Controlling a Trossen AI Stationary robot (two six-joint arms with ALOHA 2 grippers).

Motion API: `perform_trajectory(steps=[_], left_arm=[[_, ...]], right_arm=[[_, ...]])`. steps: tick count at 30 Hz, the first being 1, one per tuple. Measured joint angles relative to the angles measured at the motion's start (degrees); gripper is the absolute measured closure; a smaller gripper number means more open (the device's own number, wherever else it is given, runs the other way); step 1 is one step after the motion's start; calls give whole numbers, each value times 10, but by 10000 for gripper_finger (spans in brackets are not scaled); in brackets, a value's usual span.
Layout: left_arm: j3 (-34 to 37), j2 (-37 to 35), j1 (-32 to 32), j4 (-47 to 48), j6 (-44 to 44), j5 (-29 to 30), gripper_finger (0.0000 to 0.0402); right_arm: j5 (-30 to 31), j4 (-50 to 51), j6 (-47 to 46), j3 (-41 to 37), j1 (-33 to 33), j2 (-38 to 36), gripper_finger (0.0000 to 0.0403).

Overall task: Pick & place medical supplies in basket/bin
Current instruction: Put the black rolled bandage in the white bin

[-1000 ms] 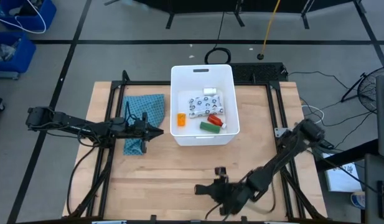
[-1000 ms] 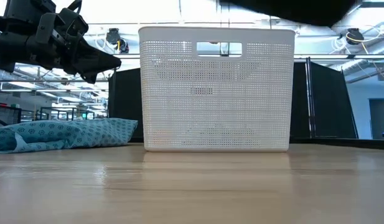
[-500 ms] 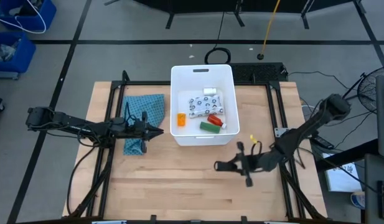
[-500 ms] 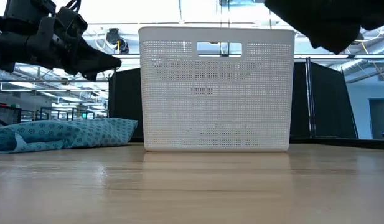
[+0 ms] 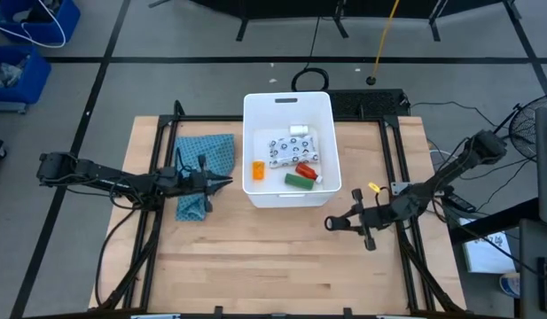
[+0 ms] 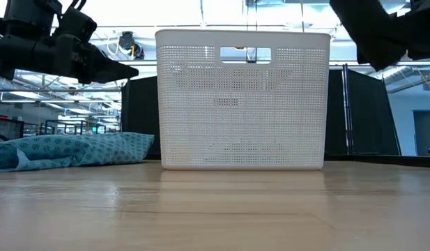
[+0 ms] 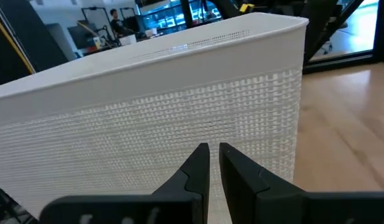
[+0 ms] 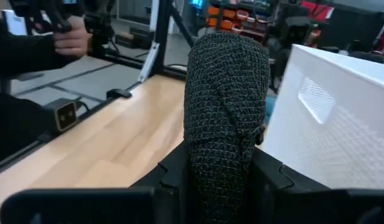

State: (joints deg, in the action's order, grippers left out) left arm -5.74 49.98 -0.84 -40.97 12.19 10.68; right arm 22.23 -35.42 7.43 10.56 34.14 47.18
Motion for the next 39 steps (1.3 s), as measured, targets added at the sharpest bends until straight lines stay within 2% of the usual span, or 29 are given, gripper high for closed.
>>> perform_trajectory(steps=[6,16,22,27,39], left_arm=[[0,0,0,-18,49,10,360],[0,0,0,-34,53,30,360],[0,0,1,-35,51,35,360],[0,0,1,-34,45,35,360],[0,0,1,-34,50,35,360]], right_arm=[[-46,9,36,-3,-22,-23,311],[-148,27,24,-3,-57,-29,311],[-144,32,6,-3,-57,-29,311],[-87,41,-6,-3,-57,-29,307],[-88,-5,1,-1,-57,-29,309]])
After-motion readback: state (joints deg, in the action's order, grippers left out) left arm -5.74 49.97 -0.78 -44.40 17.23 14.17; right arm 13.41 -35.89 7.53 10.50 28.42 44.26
